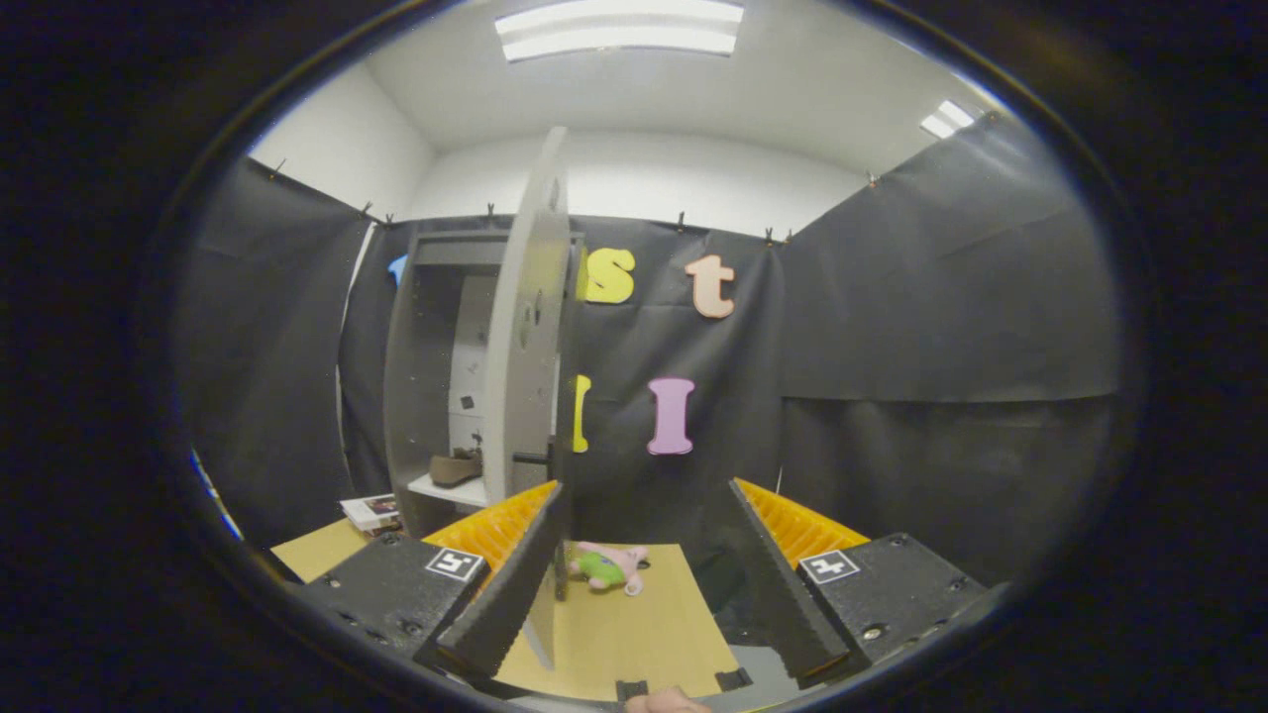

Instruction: Open the shoe cabinet door, grab the shoes and put them into the shoe cabinet, then close the shoe cabinet door.

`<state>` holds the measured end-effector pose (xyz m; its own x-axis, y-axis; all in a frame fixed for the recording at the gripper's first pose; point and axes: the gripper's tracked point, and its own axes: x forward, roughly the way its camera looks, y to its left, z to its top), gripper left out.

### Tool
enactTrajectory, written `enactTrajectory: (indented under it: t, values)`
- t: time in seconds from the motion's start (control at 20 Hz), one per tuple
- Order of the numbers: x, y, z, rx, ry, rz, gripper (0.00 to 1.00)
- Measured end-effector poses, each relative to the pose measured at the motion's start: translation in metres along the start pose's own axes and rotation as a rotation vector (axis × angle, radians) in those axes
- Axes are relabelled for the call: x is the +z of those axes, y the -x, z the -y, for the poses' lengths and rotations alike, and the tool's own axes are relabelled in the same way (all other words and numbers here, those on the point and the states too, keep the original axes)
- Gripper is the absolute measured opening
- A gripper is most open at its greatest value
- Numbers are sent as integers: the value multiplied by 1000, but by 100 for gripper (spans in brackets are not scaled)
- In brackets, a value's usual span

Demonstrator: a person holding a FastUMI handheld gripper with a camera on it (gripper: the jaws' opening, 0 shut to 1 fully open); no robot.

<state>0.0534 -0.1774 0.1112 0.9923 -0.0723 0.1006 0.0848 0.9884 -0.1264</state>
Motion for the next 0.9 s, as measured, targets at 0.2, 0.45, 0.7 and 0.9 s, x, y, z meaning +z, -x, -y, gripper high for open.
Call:
enactTrajectory:
  t: [0.2, 0.45, 0.7, 0.9]
  values:
    - [-19, -53, 25, -9, 110, 17, 100]
    - [-37, -99, 8, 81, 81, -12, 100]
    - [-38, -102, -62, 255, 48, -6, 100]
    - [-34, -102, -67, 207, 95, 14, 91]
